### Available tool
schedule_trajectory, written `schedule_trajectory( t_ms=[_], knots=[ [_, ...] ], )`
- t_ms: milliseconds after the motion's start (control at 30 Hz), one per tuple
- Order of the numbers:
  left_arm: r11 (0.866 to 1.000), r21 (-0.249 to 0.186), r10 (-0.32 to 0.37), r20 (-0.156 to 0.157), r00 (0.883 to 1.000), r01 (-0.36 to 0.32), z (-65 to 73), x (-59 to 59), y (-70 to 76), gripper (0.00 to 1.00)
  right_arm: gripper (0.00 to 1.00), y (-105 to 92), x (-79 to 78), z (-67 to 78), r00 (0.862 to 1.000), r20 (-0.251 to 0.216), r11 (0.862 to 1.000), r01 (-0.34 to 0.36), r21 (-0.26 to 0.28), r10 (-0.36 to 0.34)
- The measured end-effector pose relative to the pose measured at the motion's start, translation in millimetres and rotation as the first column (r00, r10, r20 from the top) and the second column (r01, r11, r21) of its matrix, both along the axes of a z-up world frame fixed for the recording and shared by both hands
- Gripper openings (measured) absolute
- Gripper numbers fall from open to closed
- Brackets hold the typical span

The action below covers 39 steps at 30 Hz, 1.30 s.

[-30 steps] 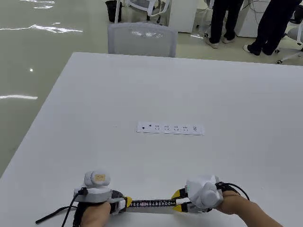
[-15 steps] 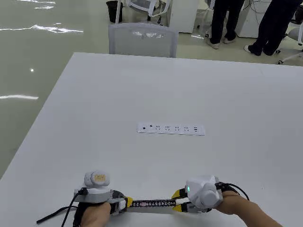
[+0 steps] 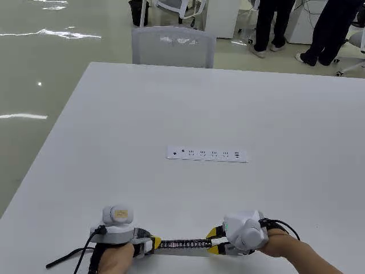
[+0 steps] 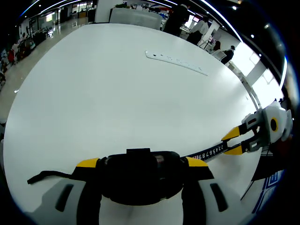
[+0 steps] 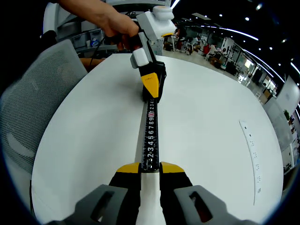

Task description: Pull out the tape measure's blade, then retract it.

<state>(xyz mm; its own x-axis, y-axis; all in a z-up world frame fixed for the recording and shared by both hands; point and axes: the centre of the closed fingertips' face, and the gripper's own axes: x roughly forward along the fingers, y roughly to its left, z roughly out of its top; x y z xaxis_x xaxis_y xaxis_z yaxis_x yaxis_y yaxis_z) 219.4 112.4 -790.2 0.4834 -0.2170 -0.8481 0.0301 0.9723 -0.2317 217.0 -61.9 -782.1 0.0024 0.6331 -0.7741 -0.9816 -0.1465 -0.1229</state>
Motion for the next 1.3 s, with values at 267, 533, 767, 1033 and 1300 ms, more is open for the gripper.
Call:
schedule_trajectory(
  t_ms=[267, 533, 767, 1033, 1300],
  knots=[
    [1.000, 0.002, -0.001, 0.001, 1.000, 0.000, -2.7, 2.3, 1.5, 0.66, 0.14, 3.6, 0.3, -0.2, 1.000, -0.001, 1.000, -0.003, 0.003, 0.003],
    [1.000, -0.001, -0.003, 0.001, 1.000, 0.003, -5.7, 4.7, 3.7, 0.66, 0.14, 7.2, -0.2, -0.1, 1.000, -0.003, 1.000, -0.007, 0.006, 0.007],
    [1.000, -0.001, -0.001, 0.006, 1.000, 0.001, -3.2, 1.8, 2.6, 0.66, 0.14, 10.1, -0.4, 0.5, 1.000, -0.004, 1.000, -0.011, 0.007, 0.011],
    [1.000, 0.000, -0.005, 0.005, 1.000, 0.005, -5.9, 5.4, 2.3, 0.66, 0.14, 12.6, -0.2, -0.6, 1.000, -0.007, 1.000, -0.012, 0.008, 0.012],
    [1.000, -0.001, -0.003, 0.006, 1.000, 0.003, -4.1, 1.1, 1.5, 0.66, 0.14, 15.3, -0.8, -0.7, 1.000, -0.008, 1.000, -0.016, 0.011, 0.016]
  ],
)
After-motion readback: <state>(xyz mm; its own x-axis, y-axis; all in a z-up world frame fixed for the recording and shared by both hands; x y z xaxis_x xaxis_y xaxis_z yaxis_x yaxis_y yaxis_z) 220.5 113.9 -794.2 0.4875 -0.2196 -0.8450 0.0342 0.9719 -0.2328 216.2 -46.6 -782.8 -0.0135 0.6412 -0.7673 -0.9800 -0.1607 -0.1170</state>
